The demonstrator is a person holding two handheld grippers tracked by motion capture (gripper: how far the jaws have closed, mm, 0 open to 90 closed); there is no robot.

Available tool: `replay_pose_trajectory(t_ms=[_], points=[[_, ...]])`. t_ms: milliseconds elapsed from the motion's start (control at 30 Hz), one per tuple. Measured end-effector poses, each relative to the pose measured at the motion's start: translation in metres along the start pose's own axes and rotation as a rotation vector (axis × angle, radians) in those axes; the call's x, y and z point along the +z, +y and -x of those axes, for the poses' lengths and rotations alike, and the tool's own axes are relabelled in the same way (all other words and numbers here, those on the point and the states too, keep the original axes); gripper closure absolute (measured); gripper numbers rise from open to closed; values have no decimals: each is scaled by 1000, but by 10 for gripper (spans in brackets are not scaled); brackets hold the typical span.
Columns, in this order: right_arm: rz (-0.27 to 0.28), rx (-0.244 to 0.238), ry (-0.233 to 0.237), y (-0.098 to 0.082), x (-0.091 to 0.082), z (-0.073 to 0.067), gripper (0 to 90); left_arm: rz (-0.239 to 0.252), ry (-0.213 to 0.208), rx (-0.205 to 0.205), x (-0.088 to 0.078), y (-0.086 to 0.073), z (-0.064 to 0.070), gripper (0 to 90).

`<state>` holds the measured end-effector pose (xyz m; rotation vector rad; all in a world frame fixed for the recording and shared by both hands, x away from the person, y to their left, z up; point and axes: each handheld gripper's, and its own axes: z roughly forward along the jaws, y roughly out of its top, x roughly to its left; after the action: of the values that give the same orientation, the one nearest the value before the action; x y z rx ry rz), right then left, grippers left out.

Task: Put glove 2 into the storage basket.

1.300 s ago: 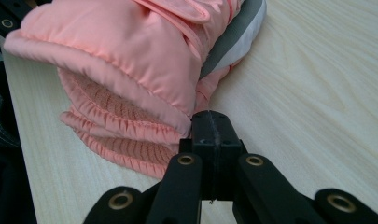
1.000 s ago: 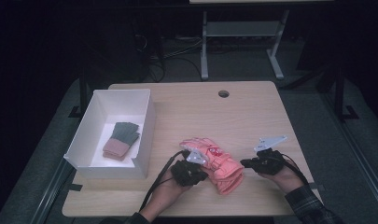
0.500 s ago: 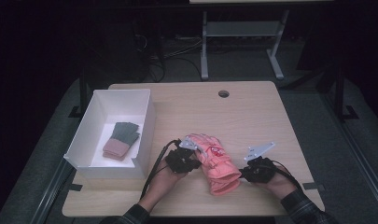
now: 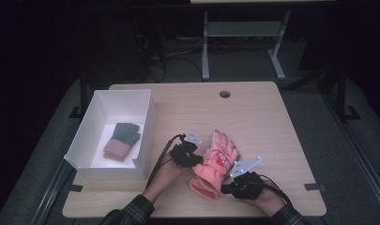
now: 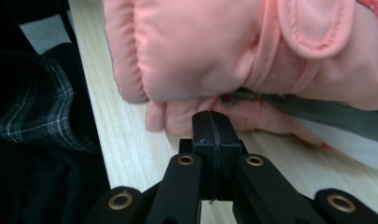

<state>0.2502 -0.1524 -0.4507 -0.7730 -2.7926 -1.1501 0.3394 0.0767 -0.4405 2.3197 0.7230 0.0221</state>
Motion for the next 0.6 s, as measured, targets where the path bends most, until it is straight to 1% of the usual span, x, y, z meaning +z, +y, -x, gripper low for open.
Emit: replay_pose_trajectory(t_ms=[33,67,133,167,200,233,300,333,367,400,433,467,533,567,600], points=[[-3,6,-13,-1,-3,0,900,3,2,3,-1,0,0,897],[5,14,-28,-2,-8,2,900,7,1,-2,-2,0,0,897],[41,35,-60,-4,-20,8,900,14,2,-4,-5,-1,0,897],[65,52,-74,-3,-27,11,900,14,0,-3,-6,-1,-1,897],[95,66,-86,-2,-34,15,900,11,1,6,-8,-1,-1,897],[124,76,-100,0,-41,18,900,14,3,1,-8,-2,-1,897],[177,92,-124,5,-51,25,900,-1,6,14,-11,-3,-2,897],[200,98,-137,8,-53,29,900,8,9,-1,-11,-3,-1,897],[222,103,-142,11,-55,33,900,-2,10,2,-13,-4,-2,897],[235,111,-138,14,-55,36,900,9,12,-9,-13,-4,-3,897],[242,117,-139,17,-53,39,900,2,14,-3,-15,-5,-4,896],[242,116,-143,18,-51,40,900,-2,15,1,-16,-5,-5,896],[239,116,-142,23,-45,43,900,4,18,-11,-17,-6,-6,897],[237,106,-147,24,-42,43,900,10,19,-19,-17,-6,-5,897],[232,102,-151,25,-40,44,900,-4,23,-1,-19,-7,-7,897]])
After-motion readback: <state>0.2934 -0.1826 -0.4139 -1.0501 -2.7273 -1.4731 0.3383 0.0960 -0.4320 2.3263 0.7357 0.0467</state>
